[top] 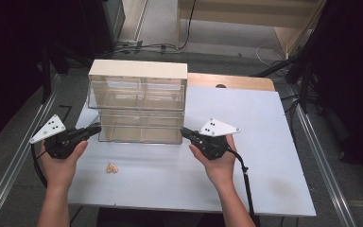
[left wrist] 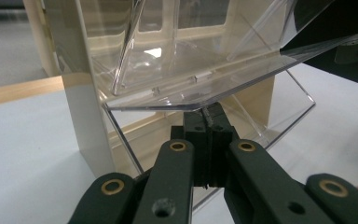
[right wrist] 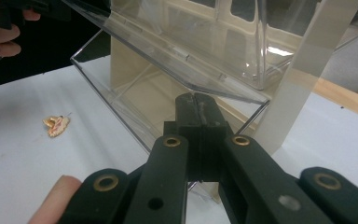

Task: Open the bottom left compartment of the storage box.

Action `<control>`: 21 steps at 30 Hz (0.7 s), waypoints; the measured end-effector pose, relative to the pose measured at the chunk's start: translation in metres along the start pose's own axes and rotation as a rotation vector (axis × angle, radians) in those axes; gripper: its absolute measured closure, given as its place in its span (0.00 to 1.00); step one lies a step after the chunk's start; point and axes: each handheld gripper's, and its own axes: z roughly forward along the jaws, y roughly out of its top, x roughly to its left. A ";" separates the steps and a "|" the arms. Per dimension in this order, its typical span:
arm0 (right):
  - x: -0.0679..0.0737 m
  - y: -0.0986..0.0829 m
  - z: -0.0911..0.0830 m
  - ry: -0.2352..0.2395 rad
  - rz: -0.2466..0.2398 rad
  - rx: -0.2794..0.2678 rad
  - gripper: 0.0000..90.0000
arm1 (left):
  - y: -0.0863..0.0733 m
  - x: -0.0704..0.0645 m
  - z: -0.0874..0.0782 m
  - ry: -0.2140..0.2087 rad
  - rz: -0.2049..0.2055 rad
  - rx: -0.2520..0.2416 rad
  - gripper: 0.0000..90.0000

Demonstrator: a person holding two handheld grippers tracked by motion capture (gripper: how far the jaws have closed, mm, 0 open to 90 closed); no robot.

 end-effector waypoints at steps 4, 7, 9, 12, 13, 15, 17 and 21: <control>0.000 0.003 -0.001 -0.009 0.000 -0.005 0.98 | 0.002 -0.001 0.002 0.012 -0.001 -0.003 1.00; 0.000 0.005 -0.001 -0.028 0.006 -0.019 0.98 | 0.003 -0.001 0.003 0.035 -0.008 -0.009 1.00; 0.000 0.008 -0.001 -0.034 0.017 -0.036 0.98 | 0.004 -0.001 0.003 0.039 -0.013 -0.009 1.00; 0.000 0.011 0.001 -0.033 0.014 -0.042 0.98 | 0.004 -0.001 0.002 0.039 -0.011 -0.006 1.00; 0.000 0.011 0.001 -0.033 0.014 -0.042 0.98 | 0.004 -0.001 0.002 0.035 -0.010 -0.004 1.00; 0.001 0.013 0.002 -0.032 0.011 -0.041 0.98 | 0.004 -0.001 0.001 0.032 -0.015 -0.003 1.00; 0.001 0.014 0.004 -0.034 0.009 -0.039 0.98 | 0.004 0.000 -0.001 0.027 -0.020 -0.002 0.99; 0.001 0.017 0.007 -0.040 0.004 -0.042 0.98 | 0.003 0.004 -0.008 0.018 -0.040 0.005 0.96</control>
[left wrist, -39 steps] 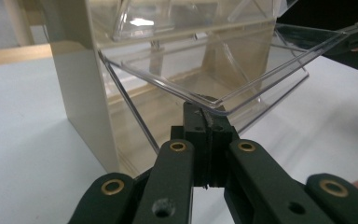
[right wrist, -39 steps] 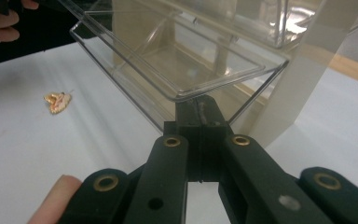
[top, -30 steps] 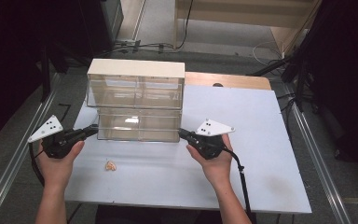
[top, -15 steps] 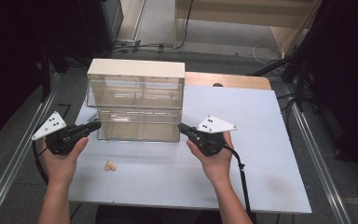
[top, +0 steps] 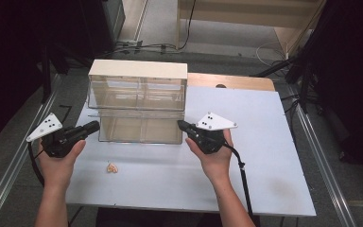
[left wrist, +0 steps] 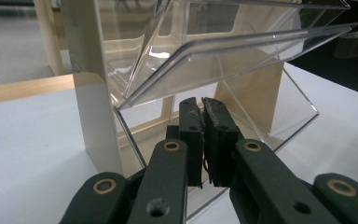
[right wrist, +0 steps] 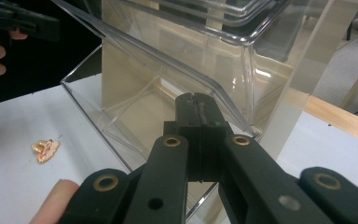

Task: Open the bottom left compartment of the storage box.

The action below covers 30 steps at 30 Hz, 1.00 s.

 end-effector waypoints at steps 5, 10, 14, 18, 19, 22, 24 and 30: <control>-0.001 0.003 0.003 -0.002 -0.005 0.004 0.98 | -0.003 0.003 -0.007 -0.013 -0.006 0.035 0.86; -0.001 0.005 0.006 -0.002 -0.012 0.004 0.98 | -0.008 0.005 -0.014 0.000 -0.027 0.059 0.73; -0.002 0.007 0.007 -0.001 -0.004 0.002 0.98 | -0.017 0.012 -0.022 0.012 -0.076 0.075 0.56; -0.002 0.007 0.007 0.000 -0.005 0.001 0.98 | -0.025 0.014 -0.026 0.020 -0.106 0.111 0.37; -0.002 0.007 0.007 -0.001 -0.004 0.000 0.98 | -0.026 0.013 -0.026 0.021 -0.112 0.121 0.32; -0.002 0.007 0.007 -0.003 0.001 -0.001 0.98 | -0.032 0.011 -0.021 -0.004 -0.115 0.191 0.20; -0.001 0.008 0.007 -0.003 -0.003 0.000 0.98 | -0.034 0.011 -0.019 -0.011 -0.117 0.213 0.11; -0.001 0.009 0.006 -0.002 0.001 -0.003 0.98 | -0.041 0.013 -0.015 -0.062 -0.146 0.257 0.01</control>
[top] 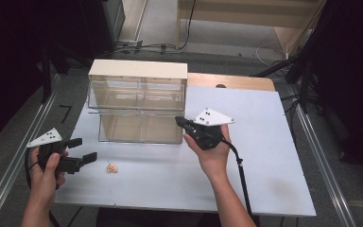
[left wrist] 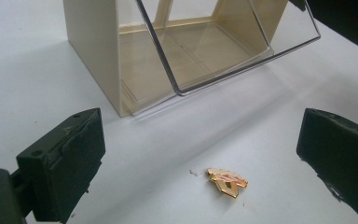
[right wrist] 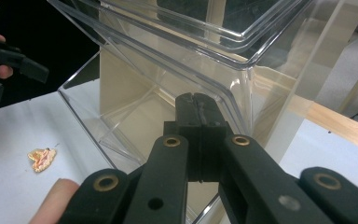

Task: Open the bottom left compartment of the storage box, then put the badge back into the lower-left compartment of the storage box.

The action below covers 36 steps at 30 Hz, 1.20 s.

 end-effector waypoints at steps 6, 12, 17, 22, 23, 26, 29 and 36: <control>0.000 0.000 0.000 0.000 -0.001 0.001 0.98 | -0.004 0.002 0.004 -0.012 0.007 0.062 0.00; 0.000 0.001 0.000 0.002 -0.003 0.002 0.98 | -0.010 -0.001 0.017 -0.049 0.017 0.158 0.00; 0.000 0.001 0.000 0.002 -0.001 0.003 0.98 | -0.013 0.001 0.021 -0.068 -0.014 0.180 0.02; 0.000 0.000 0.000 0.003 0.000 0.002 0.98 | -0.015 0.001 0.026 -0.090 -0.022 0.227 0.07; 0.000 0.000 0.000 0.003 -0.001 0.001 0.98 | -0.015 0.000 0.028 -0.085 -0.022 0.238 0.10; -0.001 0.001 0.000 0.005 -0.003 0.000 0.98 | -0.016 -0.002 0.034 -0.077 -0.015 0.262 0.19; -0.001 0.001 0.000 0.006 -0.003 0.001 0.98 | -0.017 -0.003 0.039 -0.082 -0.017 0.273 0.28; 0.000 0.001 0.000 0.001 -0.003 0.002 0.98 | -0.019 -0.002 0.048 -0.108 -0.037 0.283 0.45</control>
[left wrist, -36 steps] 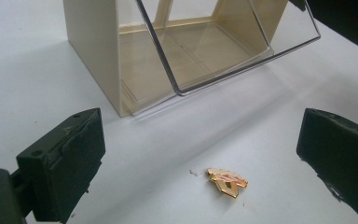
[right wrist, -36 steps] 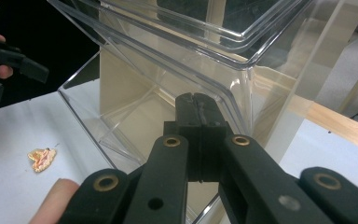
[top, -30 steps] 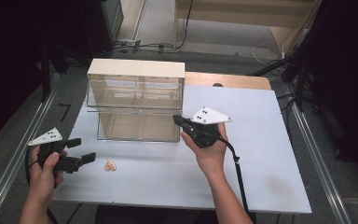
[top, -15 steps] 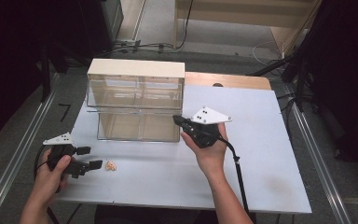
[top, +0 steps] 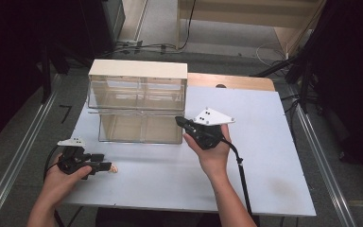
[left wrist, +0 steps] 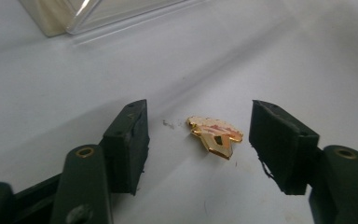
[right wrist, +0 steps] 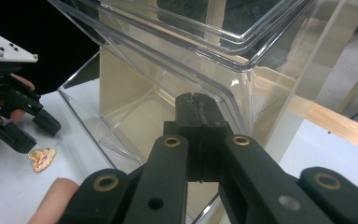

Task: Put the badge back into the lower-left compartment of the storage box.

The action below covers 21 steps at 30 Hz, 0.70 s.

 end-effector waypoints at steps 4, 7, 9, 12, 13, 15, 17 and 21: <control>0.000 0.000 0.000 -0.002 -0.002 0.001 0.98 | 0.000 -0.001 0.002 0.006 0.013 0.014 0.53; 0.000 0.000 0.000 -0.001 -0.003 0.001 0.98 | 0.000 0.000 0.001 0.008 0.019 0.015 0.57; 0.000 0.000 0.000 -0.001 -0.003 0.002 0.98 | -0.001 0.000 0.001 0.008 0.029 0.019 0.60; 0.001 0.000 0.001 -0.003 -0.003 0.003 0.98 | -0.001 -0.001 0.001 0.019 0.048 0.027 0.63; 0.001 0.000 0.001 -0.004 -0.003 0.003 0.98 | 0.000 -0.002 0.002 0.022 0.058 0.031 0.64; 0.001 0.000 0.001 -0.004 -0.003 0.003 0.98 | 0.000 -0.003 0.003 0.021 0.068 0.035 0.67; 0.001 0.000 0.001 -0.004 -0.003 0.002 0.98 | 0.001 -0.004 0.004 0.017 0.076 0.040 0.69; 0.001 -0.001 0.001 -0.004 -0.003 0.004 0.98 | 0.001 -0.005 0.005 0.012 0.081 0.045 0.71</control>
